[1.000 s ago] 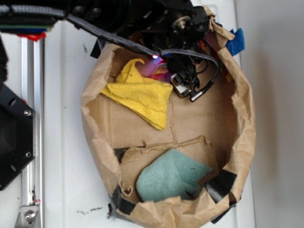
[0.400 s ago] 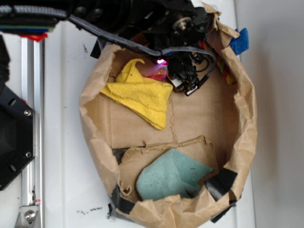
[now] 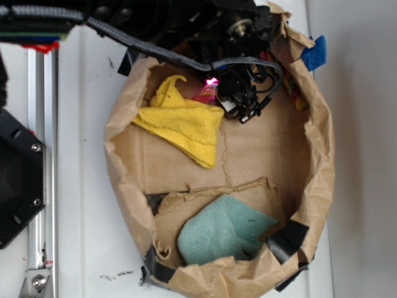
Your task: Grab the multicolored rope.
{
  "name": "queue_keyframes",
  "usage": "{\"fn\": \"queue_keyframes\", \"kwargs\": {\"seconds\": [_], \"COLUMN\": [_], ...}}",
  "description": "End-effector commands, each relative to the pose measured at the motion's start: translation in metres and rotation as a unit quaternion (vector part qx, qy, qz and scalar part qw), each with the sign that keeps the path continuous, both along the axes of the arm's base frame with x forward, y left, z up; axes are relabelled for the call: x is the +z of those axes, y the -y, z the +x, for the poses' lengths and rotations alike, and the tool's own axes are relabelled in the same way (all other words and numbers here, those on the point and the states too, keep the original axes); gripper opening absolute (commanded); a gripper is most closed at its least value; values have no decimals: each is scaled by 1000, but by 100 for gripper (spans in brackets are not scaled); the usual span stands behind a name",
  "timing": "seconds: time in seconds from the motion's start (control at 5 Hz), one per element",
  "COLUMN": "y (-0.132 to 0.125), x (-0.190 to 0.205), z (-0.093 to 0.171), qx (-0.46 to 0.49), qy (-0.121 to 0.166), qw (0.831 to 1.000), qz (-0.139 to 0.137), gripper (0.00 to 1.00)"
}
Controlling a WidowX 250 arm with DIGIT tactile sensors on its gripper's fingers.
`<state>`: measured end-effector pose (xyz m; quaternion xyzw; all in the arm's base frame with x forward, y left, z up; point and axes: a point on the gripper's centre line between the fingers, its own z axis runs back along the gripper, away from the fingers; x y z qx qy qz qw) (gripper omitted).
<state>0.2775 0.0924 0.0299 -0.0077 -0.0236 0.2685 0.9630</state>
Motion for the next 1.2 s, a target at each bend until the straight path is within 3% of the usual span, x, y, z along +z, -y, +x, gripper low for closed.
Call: {"fn": "queue_keyframes", "kwargs": {"seconds": [0.0, 0.2, 0.6, 1.0], "y": [34, 55, 90, 85], "x": [87, 108, 123, 119], "z": [2, -2, -10, -13], "qx": [-142, -194, -262, -255], "qy": [68, 71, 67, 62], "qw": [988, 978, 963, 965], "qz": [13, -11, -6, 3], "gripper": [0, 0, 0, 0]}}
